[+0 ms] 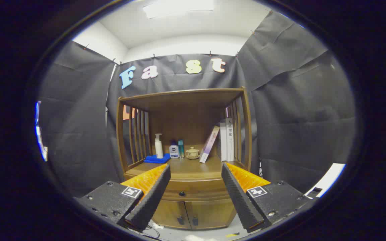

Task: Pull open the drawer, take out the items inside it, and place them on the countertop above the cabinet.

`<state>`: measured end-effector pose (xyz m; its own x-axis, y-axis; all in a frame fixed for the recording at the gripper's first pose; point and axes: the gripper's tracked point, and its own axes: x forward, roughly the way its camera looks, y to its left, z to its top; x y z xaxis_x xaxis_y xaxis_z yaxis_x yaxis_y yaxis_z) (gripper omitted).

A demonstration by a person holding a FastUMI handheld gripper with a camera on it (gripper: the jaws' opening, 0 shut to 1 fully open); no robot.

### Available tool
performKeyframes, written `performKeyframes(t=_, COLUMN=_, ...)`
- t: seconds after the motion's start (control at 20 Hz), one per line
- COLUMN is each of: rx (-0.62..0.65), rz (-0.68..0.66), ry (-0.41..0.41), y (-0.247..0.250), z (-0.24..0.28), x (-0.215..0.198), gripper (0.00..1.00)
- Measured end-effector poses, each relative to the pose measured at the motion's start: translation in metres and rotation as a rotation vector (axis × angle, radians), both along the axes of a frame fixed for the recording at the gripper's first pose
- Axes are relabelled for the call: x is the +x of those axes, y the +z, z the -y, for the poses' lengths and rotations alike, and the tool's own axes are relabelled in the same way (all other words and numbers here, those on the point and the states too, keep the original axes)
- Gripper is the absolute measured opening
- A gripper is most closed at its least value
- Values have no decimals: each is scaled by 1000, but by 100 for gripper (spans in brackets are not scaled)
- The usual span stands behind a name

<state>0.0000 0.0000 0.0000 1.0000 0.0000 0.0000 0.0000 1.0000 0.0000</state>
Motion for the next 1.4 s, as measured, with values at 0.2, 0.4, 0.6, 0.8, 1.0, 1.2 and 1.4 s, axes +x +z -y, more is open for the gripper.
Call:
performKeyframes(t=0.2, rx=-29, rz=4, ry=-8, y=0, z=-5, x=0, gripper=99)
performKeyframes(t=0.4, rx=-52, rz=8, ry=-3, y=-1, z=-11, x=1, gripper=99)
performKeyframes(t=0.6, rx=-62, rz=2, ry=3, y=-8, z=-17, x=5, gripper=99)
performKeyframes(t=0.8, rx=-58, rz=-8, ry=4, y=-26, z=-20, x=19, gripper=99)
performKeyframes(t=1.0, rx=-58, rz=-48, ry=26, y=-67, z=-29, x=47, gripper=99)
performKeyframes(t=1.2, rx=-78, rz=-106, ry=32, y=-118, z=-33, x=78, gripper=99)
performKeyframes(t=1.4, rx=-90, rz=-160, ry=33, y=-170, z=-38, x=107, gripper=99)
